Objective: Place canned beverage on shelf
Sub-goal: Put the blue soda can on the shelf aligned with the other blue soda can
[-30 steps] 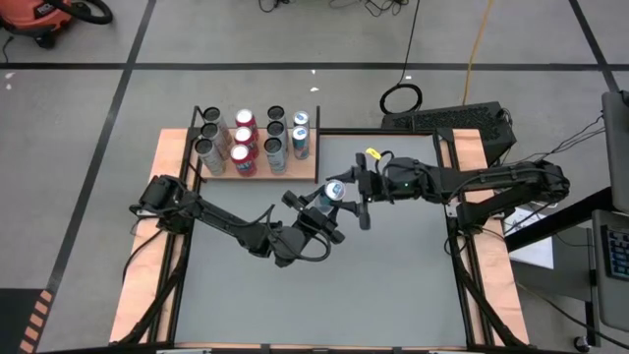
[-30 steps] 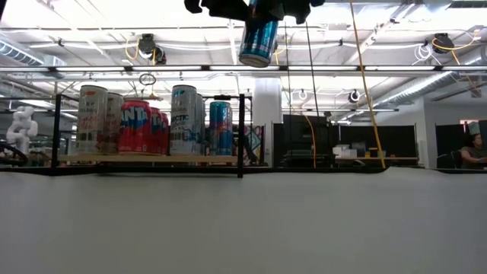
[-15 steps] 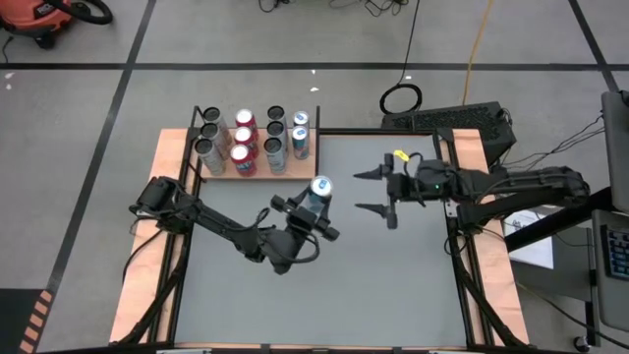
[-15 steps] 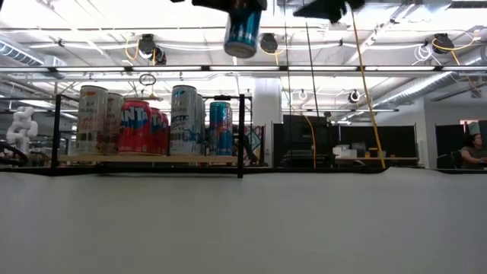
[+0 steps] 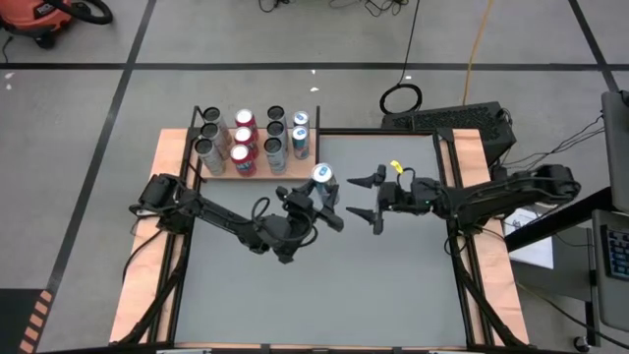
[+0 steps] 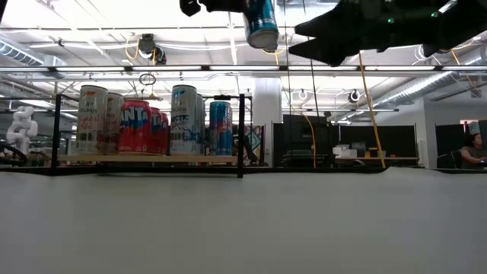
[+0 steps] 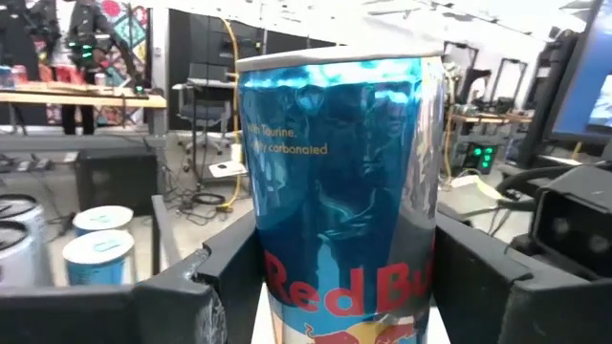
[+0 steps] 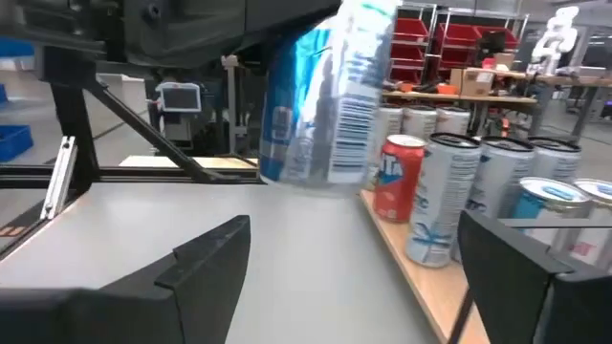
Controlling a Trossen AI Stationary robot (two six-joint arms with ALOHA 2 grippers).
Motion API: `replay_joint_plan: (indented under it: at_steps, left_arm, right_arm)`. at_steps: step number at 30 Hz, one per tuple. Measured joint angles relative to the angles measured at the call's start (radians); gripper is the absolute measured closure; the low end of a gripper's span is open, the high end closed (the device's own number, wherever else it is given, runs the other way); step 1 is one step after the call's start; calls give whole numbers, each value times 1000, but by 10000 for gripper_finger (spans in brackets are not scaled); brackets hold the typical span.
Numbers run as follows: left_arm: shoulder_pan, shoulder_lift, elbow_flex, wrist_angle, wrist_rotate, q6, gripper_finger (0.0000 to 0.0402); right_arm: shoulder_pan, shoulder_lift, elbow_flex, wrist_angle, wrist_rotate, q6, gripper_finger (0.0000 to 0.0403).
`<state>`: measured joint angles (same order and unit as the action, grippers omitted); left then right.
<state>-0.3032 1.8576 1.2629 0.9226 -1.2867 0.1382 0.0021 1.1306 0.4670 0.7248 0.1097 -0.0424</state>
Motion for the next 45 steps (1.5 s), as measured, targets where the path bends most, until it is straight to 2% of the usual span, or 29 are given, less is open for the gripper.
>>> replay_joint_plan:
  at_steps: [7, 11, 15, 20, 32, 37, 45]
  left_arm:
    - [17, 0, 0, 0, 67, 1, 166]
    - [24, 0, 0, 1, 116, -1, 166]
    - [27, 0, 0, 1, 137, -2, 166]
    - [26, 0, 0, -6, 131, -1, 166]
    - [-2, 0, -1, -28, 113, -3, 166]
    - [-29, 2, -1, -27, 68, -10, 158]
    - [-71, 1, -1, -4, 13, 19, 94]
  right_arm:
    - [-1, 122, 49, 102, 17, -5, 71]
    - [-9, 172, 106, 128, -73, -6, 70]
    - [-16, 223, 169, 109, -109, -24, 77]
    - [-22, 234, 181, 100, -113, -50, 108]
    - [-22, 234, 181, 61, -112, -75, 231]
    - [-20, 234, 183, 36, -119, -80, 233]
    - [-21, 237, 180, -34, -110, -84, 230]
